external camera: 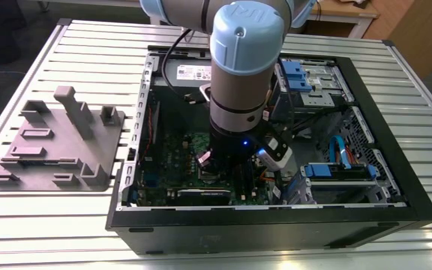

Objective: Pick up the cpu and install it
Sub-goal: 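Install the first cpu locking lever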

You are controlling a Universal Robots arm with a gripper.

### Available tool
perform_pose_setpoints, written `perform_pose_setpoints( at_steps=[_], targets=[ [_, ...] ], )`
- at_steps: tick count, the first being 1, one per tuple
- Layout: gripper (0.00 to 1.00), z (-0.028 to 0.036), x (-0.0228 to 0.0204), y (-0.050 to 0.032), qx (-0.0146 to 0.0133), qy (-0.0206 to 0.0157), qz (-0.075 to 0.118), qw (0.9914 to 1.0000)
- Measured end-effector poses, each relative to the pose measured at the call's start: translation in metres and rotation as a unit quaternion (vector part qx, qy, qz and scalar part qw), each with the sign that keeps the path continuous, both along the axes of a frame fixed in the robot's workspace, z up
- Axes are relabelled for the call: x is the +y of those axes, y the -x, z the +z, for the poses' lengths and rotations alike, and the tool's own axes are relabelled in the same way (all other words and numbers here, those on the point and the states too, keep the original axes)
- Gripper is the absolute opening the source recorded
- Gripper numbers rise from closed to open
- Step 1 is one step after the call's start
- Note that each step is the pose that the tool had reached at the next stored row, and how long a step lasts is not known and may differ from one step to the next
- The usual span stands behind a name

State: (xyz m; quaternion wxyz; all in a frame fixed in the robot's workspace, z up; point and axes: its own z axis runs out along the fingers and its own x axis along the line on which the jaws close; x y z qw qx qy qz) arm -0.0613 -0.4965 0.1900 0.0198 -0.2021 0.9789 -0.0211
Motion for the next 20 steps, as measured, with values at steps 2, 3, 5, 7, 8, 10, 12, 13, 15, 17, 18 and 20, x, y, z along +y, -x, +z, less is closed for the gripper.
perform_pose_setpoints(
  at_steps=[2,3,5,7,8,10,12,13,15,17,18,20],
  targets=[
    [0.1,-0.0006,-0.0004,0.0001,-0.002,-0.0071,0.0,0.99997],
    [0.1,-0.0005,-0.0005,0.0002,-0.0025,-0.0106,0.0,0.99994],
    [0.1,-0.0005,-0.0006,0.0003,-0.0028,-0.0151,0.0,0.99988],
    [0.1,-0.0004,-0.0008,0.0005,-0.0028,-0.0183,0.0,0.99983],
    [0.1,0.0,-0.0009,0.0005,-0.0028,-0.0199,0.0,0.9998],
    [0.1,0.0016,-0.001,0.0005,-0.0028,-0.0222,0.0,0.99975],
    [0.1,0.0024,-0.0013,0.0005,-0.0029,-0.0237,0.0,0.99971],
    [0.1,0.0024,-0.0018,0.0005,-0.003,-0.0242,0.0,0.9997],
    [0.1,0.0027,-0.0029,0.0005,-0.0028,-0.0241,0.0,0.99971],
    [0.1,0.0026,-0.0044,0.0006,-0.0029,-0.0248,0.0,0.99969],
    [0.1,0.0026,-0.0056,0.0006,-0.0031,-0.0259,0.0,0.99966],
    [0.1,0.0026,-0.0085,0.0009,-0.0033,-0.0271,0.0,0.99963]
  ],
)
